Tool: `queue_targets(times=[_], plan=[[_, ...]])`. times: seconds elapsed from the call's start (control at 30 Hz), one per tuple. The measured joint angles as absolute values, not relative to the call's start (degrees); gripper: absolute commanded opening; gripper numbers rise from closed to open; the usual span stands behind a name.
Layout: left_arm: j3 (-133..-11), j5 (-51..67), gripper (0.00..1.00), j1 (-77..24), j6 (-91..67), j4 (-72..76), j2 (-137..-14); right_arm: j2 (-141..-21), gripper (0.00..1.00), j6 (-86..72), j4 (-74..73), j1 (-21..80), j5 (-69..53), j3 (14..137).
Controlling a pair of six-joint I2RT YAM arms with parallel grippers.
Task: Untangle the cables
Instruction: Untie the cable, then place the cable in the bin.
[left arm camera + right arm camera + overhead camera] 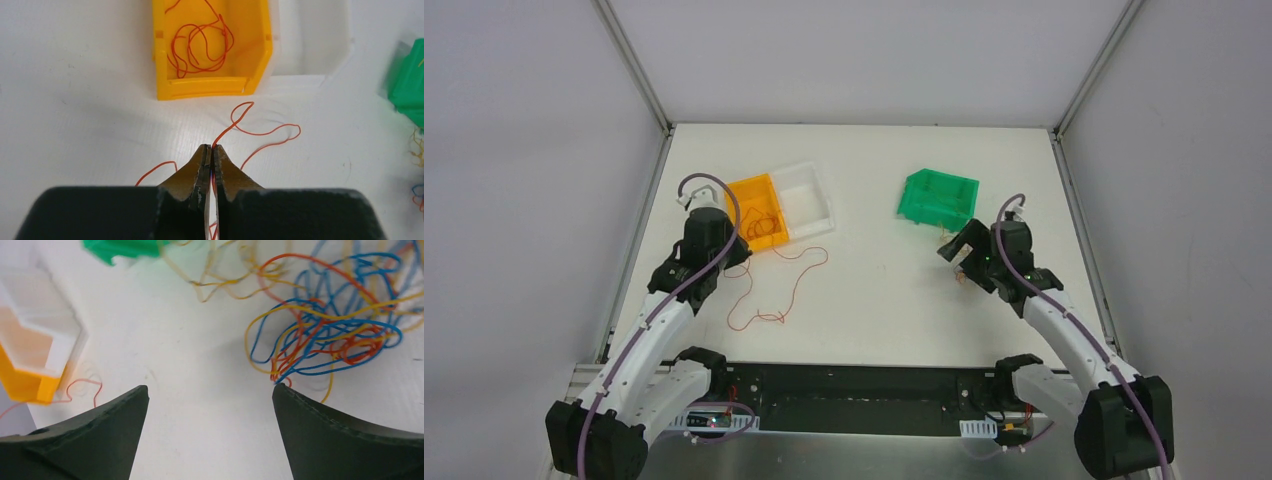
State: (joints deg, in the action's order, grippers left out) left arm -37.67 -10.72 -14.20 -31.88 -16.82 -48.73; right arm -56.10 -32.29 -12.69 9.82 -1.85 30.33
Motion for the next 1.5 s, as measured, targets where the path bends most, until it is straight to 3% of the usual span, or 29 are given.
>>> queue_targets(times=[0.1,0.33,0.5,0.67,0.83,0.97,1.17,1.33,1.5], plan=[[-40.8,-8.93,0.0,-14.2,-30.65,-22.13,-48.66,-56.23,0.99,-29.19,-12.56,16.93,-0.58,33.34],[-47.29,-0.19,0.0,-15.31,-28.47,-32.01,-50.87,-64.9,0.99,-23.18,-7.81,31.18,0.8,40.42],[-57.54,5.1,0.0,-24.64,-26.26,-34.54,-58.96,-68.77,0.99,-22.11,-3.25,33.01,0.91,40.38],[-75.88,12.82,0.0,-32.62,-24.69,-36.32,-70.28,-66.81,0.99,-21.98,2.79,33.06,1.26,35.64],[-89.73,16.49,0.0,-31.83,-22.9,-36.71,-75.55,-60.12,0.99,-21.71,5.69,33.06,2.85,30.39],[-95.83,21.15,0.0,-24.49,-23.42,-36.27,-75.75,-52.64,0.99,-21.41,8.86,33.06,4.95,26.06],[-86.87,23.68,0.0,-21.06,-24.49,-32.99,-75.55,-47.75,0.99,-21.3,11.11,33.04,7.99,23.73],[-73.89,23.31,0.0,-21.02,-24.38,-33.74,-75.5,-50.26,0.99,-21.32,12.8,33.04,7.64,23.7],[-68.86,23.68,0.0,-21.02,-22.74,-33.82,-72.6,-54.46,0.98,-21.32,14.81,33.04,4.01,23.7]])
